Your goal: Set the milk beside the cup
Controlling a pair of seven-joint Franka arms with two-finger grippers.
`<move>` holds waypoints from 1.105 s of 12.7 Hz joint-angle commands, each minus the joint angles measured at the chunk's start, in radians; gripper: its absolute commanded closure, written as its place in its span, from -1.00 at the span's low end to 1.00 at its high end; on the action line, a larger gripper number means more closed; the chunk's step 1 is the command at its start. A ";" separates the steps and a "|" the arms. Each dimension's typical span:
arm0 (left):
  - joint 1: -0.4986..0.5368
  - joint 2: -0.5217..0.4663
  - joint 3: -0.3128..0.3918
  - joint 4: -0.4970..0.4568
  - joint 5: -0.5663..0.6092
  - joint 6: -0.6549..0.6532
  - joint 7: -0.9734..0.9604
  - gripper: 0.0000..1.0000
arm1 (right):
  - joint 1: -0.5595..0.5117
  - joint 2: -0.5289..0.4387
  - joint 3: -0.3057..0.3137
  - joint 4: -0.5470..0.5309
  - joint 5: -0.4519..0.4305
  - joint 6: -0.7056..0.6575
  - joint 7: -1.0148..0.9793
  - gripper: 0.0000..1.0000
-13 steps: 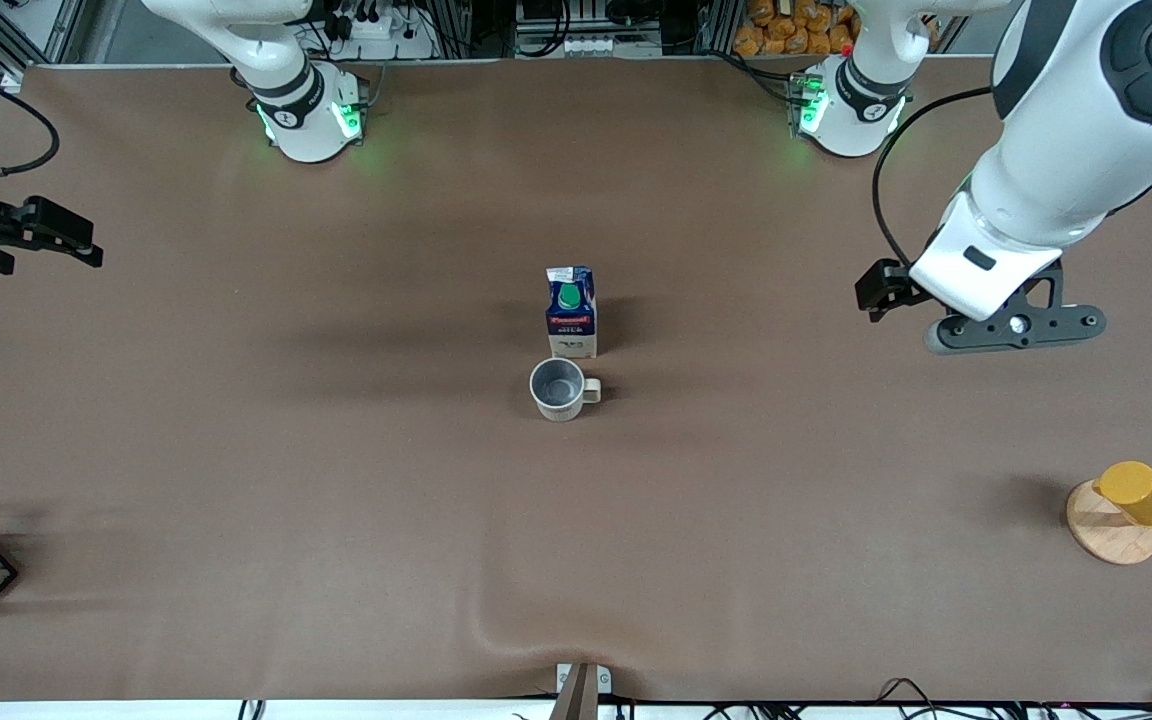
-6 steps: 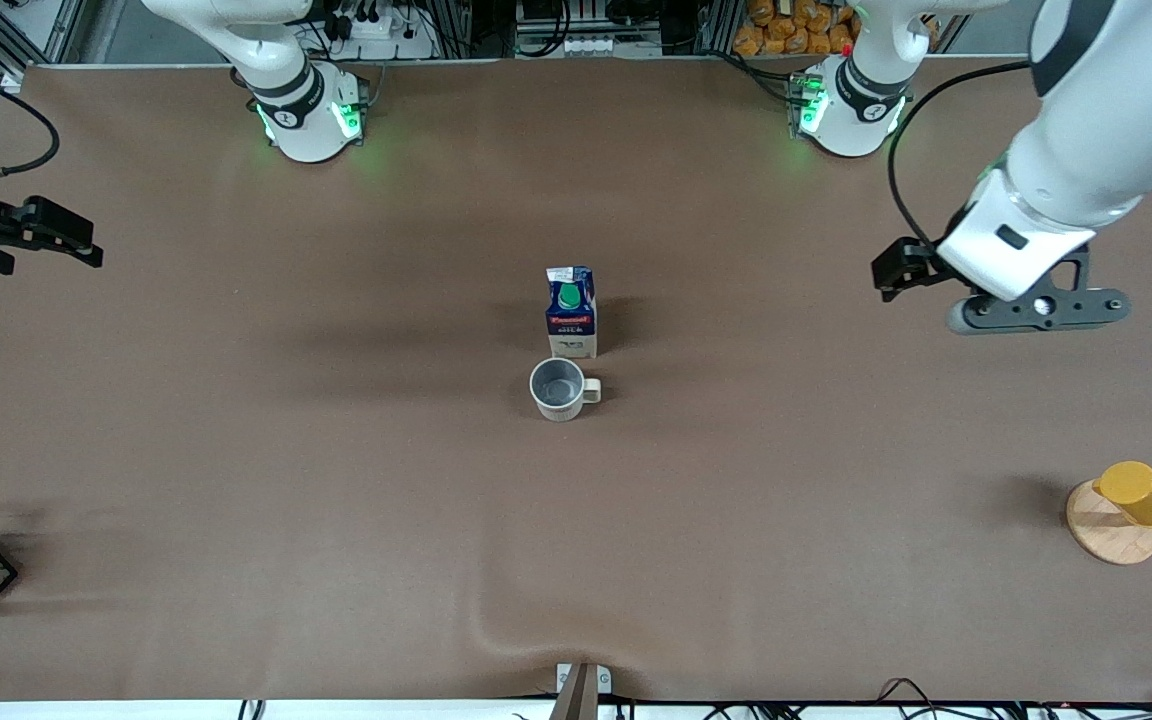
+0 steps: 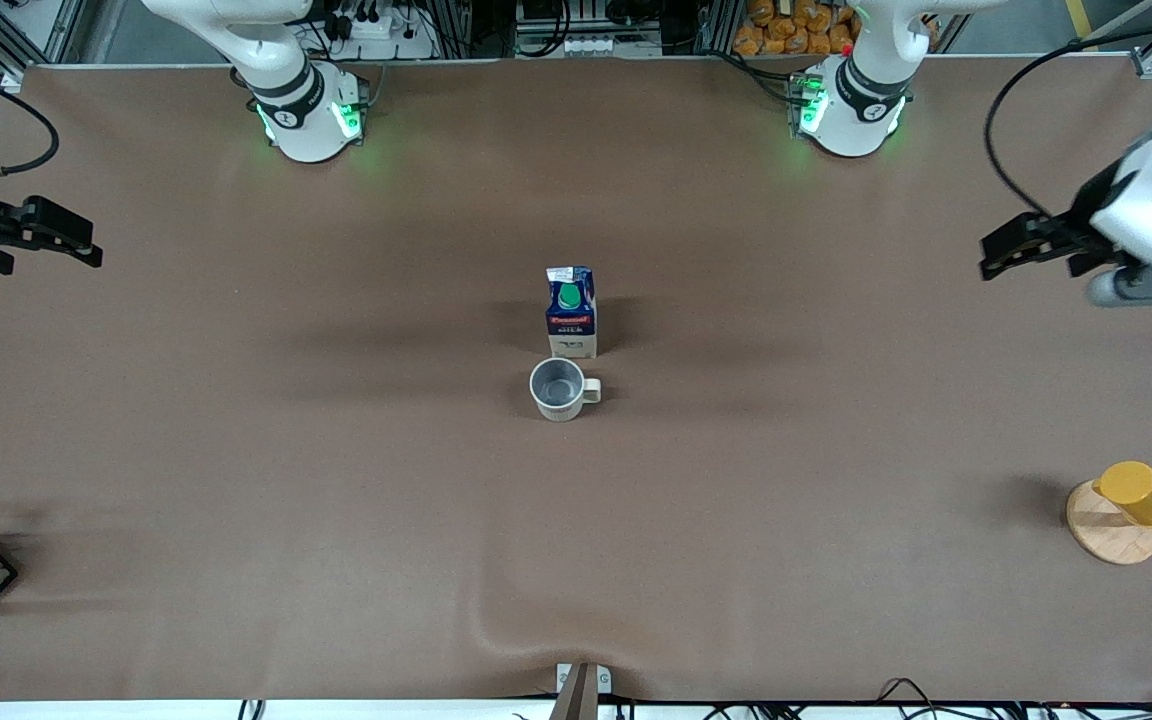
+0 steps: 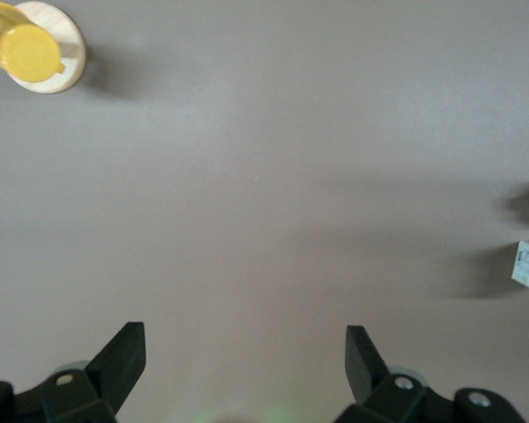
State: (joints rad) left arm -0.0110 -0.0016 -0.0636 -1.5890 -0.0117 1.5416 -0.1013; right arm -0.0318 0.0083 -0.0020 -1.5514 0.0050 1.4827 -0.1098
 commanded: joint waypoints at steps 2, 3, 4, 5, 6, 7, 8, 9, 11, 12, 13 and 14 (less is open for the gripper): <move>0.000 -0.052 0.017 -0.034 -0.002 0.020 0.054 -1.00 | -0.010 0.005 0.010 0.017 -0.016 -0.005 0.001 -1.00; -0.001 -0.057 0.037 -0.034 0.005 0.020 0.066 -1.00 | -0.010 0.005 0.010 0.017 -0.017 -0.005 0.001 -1.00; 0.000 -0.064 0.042 -0.035 0.004 0.017 0.077 -1.00 | -0.011 0.005 0.010 0.017 -0.017 -0.005 0.001 -1.00; 0.002 -0.066 0.044 -0.037 0.004 0.014 0.084 -1.00 | -0.013 0.005 0.010 0.017 -0.016 -0.005 0.001 -1.00; 0.002 -0.066 0.045 -0.037 0.004 0.011 0.090 -1.00 | -0.013 0.005 0.010 0.017 -0.016 -0.005 0.001 -1.00; 0.002 -0.066 0.047 -0.035 0.004 0.011 0.094 -1.00 | -0.011 0.005 0.010 0.017 -0.014 -0.005 0.001 -1.00; 0.000 -0.064 0.047 -0.035 0.006 0.011 0.092 -1.00 | -0.008 0.005 0.010 0.017 -0.016 -0.005 0.001 -1.00; 0.002 -0.064 0.047 -0.035 0.006 0.011 0.092 -1.00 | -0.007 0.005 0.010 0.017 -0.016 -0.005 0.001 -1.00; 0.002 -0.063 0.047 -0.034 0.007 0.011 0.091 -1.00 | -0.010 0.005 0.010 0.017 -0.016 -0.005 0.001 -1.00; 0.002 -0.061 0.045 -0.032 0.007 0.011 0.089 -1.00 | -0.013 0.005 0.011 0.017 -0.016 -0.005 0.001 -1.00; 0.003 -0.061 0.041 -0.032 0.007 0.009 0.089 -1.00 | -0.013 0.005 0.010 0.017 -0.016 -0.005 0.001 -1.00; 0.003 -0.061 0.039 -0.032 0.007 0.009 0.089 -1.00 | -0.013 0.005 0.010 0.017 -0.016 -0.005 0.001 -1.00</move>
State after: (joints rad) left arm -0.0100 -0.0395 -0.0198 -1.5998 -0.0114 1.5452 -0.0291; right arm -0.0318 0.0083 -0.0020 -1.5514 0.0043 1.4827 -0.1098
